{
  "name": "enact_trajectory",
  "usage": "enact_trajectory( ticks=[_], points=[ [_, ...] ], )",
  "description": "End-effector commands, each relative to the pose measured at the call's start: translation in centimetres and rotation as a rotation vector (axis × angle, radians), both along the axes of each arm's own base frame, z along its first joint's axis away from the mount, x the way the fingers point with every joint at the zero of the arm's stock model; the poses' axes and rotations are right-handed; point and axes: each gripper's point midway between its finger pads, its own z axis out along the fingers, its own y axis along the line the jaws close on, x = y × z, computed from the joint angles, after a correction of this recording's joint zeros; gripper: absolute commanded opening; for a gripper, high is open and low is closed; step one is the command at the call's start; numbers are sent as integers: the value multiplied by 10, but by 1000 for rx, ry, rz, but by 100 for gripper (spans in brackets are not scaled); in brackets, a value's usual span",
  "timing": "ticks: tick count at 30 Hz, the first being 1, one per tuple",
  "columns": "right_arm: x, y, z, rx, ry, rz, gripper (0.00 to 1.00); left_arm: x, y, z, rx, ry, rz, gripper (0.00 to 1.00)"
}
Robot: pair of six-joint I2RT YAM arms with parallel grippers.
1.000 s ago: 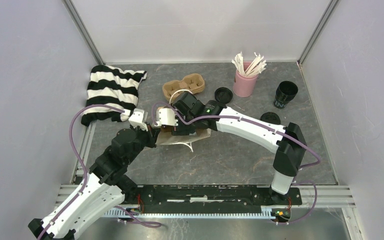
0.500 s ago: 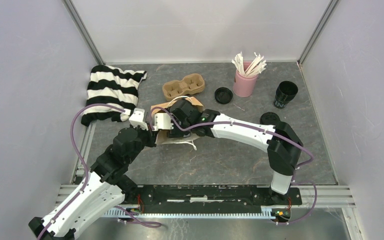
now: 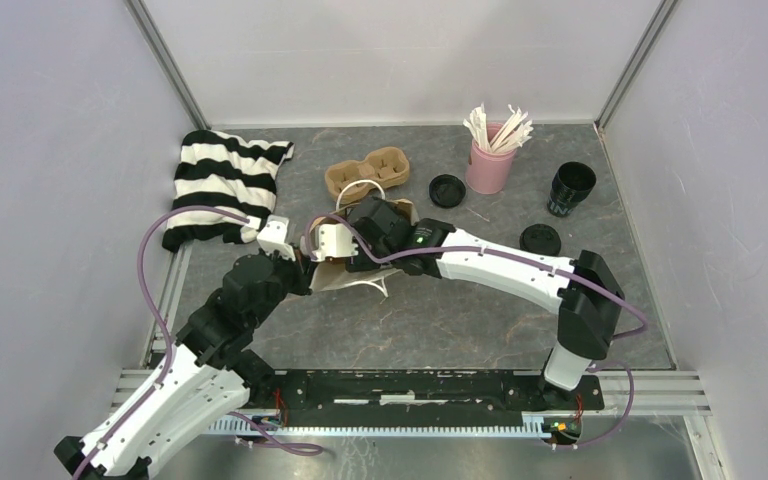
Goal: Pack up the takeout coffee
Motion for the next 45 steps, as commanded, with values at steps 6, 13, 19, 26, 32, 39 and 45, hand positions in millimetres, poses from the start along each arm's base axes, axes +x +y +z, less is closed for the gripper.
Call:
enact_trajectory(
  ticks=[6, 13, 19, 26, 32, 39, 45],
  points=[
    [3, -18, 14, -53, -42, 8, 32, -2, -12, 22, -30, -22, -57, 2],
    [8, -25, -8, -60, 16, 25, 32, -2, -15, 31, -30, -31, -77, 2],
    [9, -8, -21, -16, 86, 79, 31, -4, -14, 33, -21, -34, -89, 2],
    [14, 4, -28, 42, 115, 84, 31, -5, -14, 32, -16, -35, -93, 2],
    [28, -9, -45, -24, 58, 39, 31, -6, -17, 35, -24, -26, -106, 2],
    [23, 0, -31, 33, 115, 32, 31, -8, -19, 49, -40, -6, -110, 2],
    [-1, -4, -27, 139, 231, -35, 31, -10, -24, 63, -57, 47, -114, 2]
  ],
)
